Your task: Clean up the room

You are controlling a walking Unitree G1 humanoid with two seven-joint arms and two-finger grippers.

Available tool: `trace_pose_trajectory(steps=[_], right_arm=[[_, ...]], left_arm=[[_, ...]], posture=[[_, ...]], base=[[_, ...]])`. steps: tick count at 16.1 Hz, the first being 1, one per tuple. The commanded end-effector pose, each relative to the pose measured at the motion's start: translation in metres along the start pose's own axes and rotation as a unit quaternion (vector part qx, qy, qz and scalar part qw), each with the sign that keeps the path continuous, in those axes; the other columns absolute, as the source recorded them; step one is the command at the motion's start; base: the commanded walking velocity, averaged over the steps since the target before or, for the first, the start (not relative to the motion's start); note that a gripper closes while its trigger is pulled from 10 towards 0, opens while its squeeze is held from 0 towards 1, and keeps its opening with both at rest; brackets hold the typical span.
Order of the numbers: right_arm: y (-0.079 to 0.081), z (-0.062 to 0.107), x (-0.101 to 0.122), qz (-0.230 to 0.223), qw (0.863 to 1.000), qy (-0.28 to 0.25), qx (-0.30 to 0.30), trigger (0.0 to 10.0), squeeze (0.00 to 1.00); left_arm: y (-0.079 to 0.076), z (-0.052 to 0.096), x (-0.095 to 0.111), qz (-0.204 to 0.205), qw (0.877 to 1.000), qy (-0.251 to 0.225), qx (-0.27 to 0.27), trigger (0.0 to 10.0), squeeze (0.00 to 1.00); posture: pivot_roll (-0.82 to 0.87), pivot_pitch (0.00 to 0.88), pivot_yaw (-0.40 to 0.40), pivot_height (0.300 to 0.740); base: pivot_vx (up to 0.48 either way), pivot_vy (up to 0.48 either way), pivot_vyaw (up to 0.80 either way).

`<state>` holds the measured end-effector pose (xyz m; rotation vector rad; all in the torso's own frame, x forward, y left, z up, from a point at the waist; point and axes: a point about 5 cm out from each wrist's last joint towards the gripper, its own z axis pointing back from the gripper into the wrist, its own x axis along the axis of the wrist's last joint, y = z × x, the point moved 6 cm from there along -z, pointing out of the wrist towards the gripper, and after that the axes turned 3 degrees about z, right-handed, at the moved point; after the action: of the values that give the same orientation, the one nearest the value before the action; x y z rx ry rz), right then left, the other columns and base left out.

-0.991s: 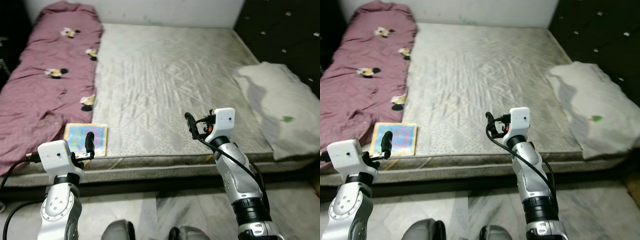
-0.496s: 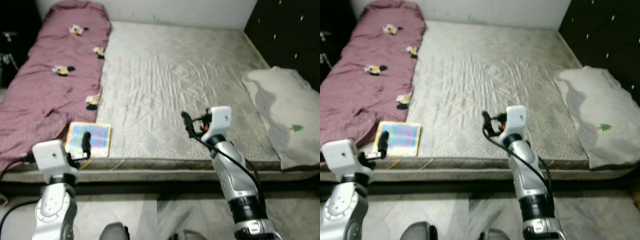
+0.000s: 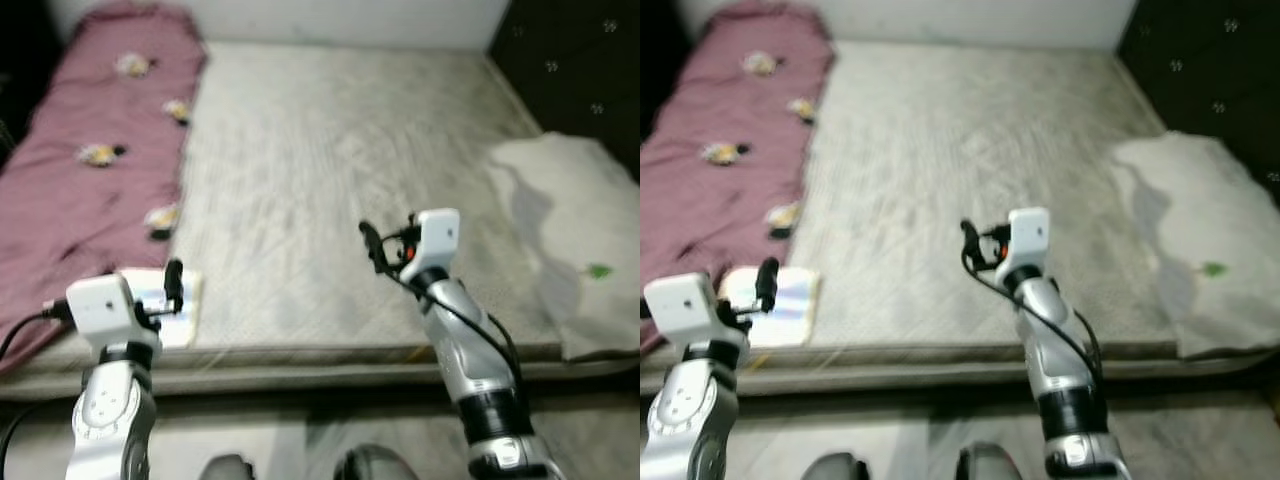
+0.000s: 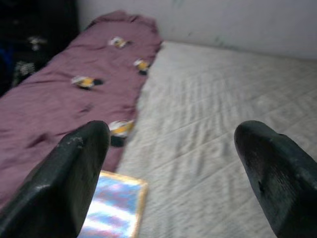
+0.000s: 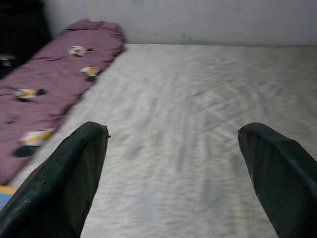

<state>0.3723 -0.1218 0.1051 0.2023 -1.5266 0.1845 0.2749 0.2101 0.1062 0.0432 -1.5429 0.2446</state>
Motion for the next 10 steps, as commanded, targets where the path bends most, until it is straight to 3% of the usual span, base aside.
trace_pose_trajectory(steps=[1, 4, 10], right_arm=[[-0.0099, 0.0029, -0.0026, 0.0, 1.0, 0.005, -0.015, 10.0, 0.0], [-0.0106, 0.0028, -0.0031, 0.002, 1.0, 0.006, -0.017, 10.0, 0.0], [-0.0109, 0.0028, -0.0046, 0.004, 1.0, 0.009, -0.015, 10.0, 0.0]], left_arm=[[-0.003, 0.0021, -0.005, -0.001, 1.0, 0.01, 0.002, 10.0, 0.0], [0.0033, 0.0007, -0.0057, -0.004, 1.0, 0.011, 0.022, 10.0, 0.0], [0.0005, 0.0005, -0.0078, -0.002, 1.0, 0.015, 0.017, 10.0, 0.0]], posture=[[0.02, 0.066, -0.046, 0.74], [0.03, 0.067, -0.048, 0.74], [0.03, 0.063, -0.049, 0.74]], base=[[0.0, 0.0, 0.0], [0.0, 0.0, 0.0], [0.0, 0.474, -0.48]])
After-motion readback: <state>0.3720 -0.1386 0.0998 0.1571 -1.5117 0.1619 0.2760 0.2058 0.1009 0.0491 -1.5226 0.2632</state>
